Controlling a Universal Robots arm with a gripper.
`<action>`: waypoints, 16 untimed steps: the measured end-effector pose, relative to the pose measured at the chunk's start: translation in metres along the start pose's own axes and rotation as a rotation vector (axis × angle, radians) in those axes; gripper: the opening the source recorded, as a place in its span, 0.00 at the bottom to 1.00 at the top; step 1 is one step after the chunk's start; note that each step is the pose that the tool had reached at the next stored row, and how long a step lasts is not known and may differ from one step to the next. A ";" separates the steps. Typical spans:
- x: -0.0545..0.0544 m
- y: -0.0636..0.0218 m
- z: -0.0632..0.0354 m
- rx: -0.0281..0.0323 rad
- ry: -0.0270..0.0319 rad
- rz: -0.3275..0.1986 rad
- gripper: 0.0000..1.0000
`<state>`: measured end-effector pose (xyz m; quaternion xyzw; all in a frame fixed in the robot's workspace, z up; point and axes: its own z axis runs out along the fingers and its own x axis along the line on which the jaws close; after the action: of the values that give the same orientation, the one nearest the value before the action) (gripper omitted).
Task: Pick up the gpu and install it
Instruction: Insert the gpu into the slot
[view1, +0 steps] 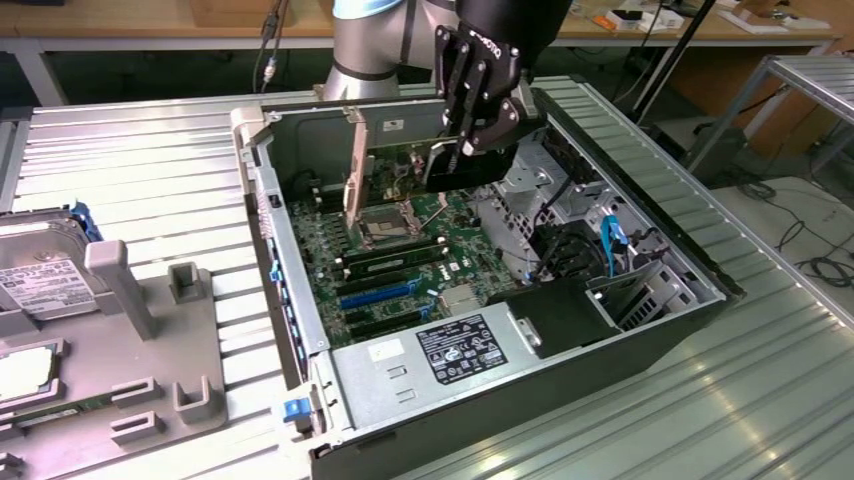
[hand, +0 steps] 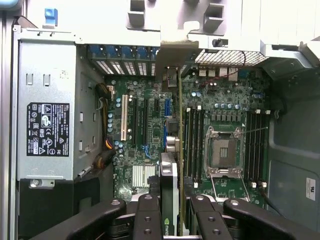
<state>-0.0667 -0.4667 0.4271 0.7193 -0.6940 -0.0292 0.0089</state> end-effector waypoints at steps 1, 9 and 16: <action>0.000 0.0000 0.0000 0.0000 0.0000 0.000 0.27; 0.000 0.0029 0.0150 0.0251 0.0008 -0.001 0.27; -0.001 0.0104 0.0201 0.0269 0.0003 0.016 0.27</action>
<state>-0.0782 -0.4659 0.4077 0.7138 -0.7000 -0.0197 -0.0005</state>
